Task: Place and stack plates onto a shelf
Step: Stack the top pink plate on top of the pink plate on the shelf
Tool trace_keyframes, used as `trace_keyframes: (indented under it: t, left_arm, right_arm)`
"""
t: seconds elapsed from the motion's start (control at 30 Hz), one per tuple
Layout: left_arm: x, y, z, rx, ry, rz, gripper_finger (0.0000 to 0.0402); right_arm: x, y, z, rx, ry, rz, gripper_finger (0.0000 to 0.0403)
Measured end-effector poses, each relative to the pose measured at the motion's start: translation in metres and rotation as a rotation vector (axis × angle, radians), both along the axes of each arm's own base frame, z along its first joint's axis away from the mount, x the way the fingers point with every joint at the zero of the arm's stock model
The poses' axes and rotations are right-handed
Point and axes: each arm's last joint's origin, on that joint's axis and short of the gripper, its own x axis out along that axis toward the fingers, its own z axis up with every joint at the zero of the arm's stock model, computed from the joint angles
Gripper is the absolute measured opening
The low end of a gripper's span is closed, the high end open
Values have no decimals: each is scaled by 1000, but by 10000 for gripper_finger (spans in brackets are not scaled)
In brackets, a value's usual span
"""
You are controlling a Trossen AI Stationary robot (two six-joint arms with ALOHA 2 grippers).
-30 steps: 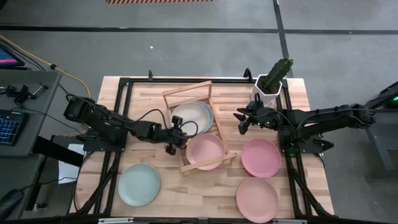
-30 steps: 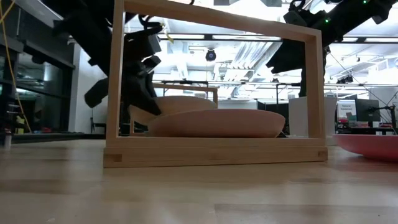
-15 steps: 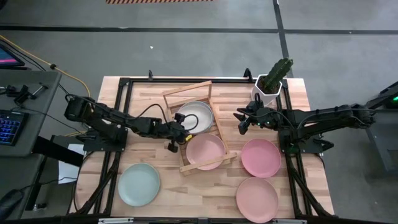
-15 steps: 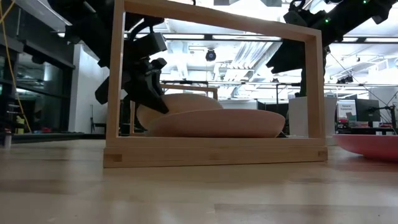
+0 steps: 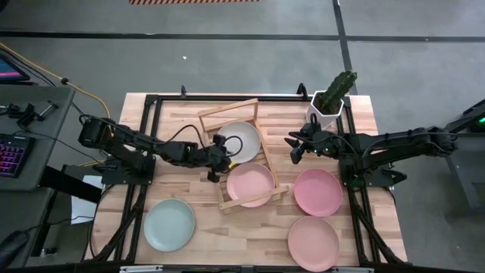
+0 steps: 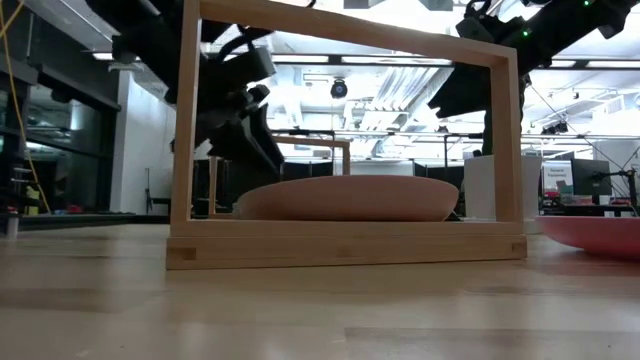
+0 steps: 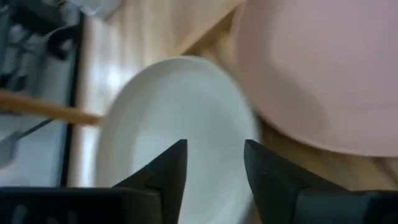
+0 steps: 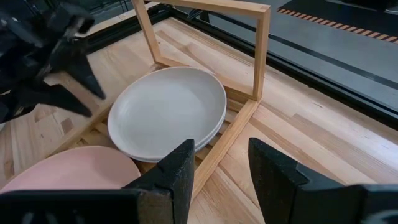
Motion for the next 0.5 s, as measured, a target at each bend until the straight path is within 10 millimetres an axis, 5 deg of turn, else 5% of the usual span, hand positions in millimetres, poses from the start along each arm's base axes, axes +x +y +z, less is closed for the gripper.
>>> trace_keyframes:
  t: [0.27, 0.5]
  left_arm:
    - [-14, -3, 31, -110, -54, 130, 170]
    - [-65, -1, 50, -278, -442, 97, 170]
  right_arm:
    - [0, 0, 0, 1, 5, 2, 133]
    - [-2, 1, -4, 14, 52, 23, 133]
